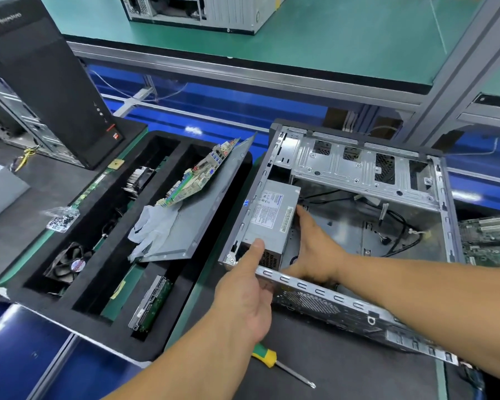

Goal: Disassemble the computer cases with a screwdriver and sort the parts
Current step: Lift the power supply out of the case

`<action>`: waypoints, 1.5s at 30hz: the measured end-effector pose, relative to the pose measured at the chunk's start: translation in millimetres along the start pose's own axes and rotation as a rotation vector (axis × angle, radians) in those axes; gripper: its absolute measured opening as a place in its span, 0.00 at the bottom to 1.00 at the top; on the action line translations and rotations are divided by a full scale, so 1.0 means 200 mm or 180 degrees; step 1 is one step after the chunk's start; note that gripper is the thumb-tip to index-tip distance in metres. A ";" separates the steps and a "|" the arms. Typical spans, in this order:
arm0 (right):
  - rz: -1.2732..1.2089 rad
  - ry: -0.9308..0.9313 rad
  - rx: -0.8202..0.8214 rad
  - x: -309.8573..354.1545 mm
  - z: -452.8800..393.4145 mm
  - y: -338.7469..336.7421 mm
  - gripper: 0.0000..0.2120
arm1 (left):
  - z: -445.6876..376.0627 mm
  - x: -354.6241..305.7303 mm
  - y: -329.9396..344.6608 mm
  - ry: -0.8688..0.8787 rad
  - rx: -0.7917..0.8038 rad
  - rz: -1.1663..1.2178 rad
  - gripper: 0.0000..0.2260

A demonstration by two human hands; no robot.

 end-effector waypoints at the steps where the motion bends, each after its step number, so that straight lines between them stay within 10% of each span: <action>1: 0.0003 0.0002 -0.0003 0.00 0.00 0.00 0.78 | 0.00 0.00 0.00 0.0046 -0.0002 0.0005 0.30; 30: -0.0030 0.0351 0.0740 0.41 -0.28 0.18 0.83 | -0.15 -0.48 -0.14 0.0243 -0.0081 -0.0118 0.17; 45: -0.0260 0.0356 0.0066 0.92 -0.53 0.58 0.79 | -0.42 -1.03 -0.42 0.0173 0.0099 -0.0428 0.28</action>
Point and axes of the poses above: each hand's wrist, its own z-axis away from the middle knuckle, its own y-axis out of the palm, x = y × z, the point moved 5 cm from there along -z, towards the middle knuckle, and after that the axes turned 11 degrees about -x, right-handed, at the moved point
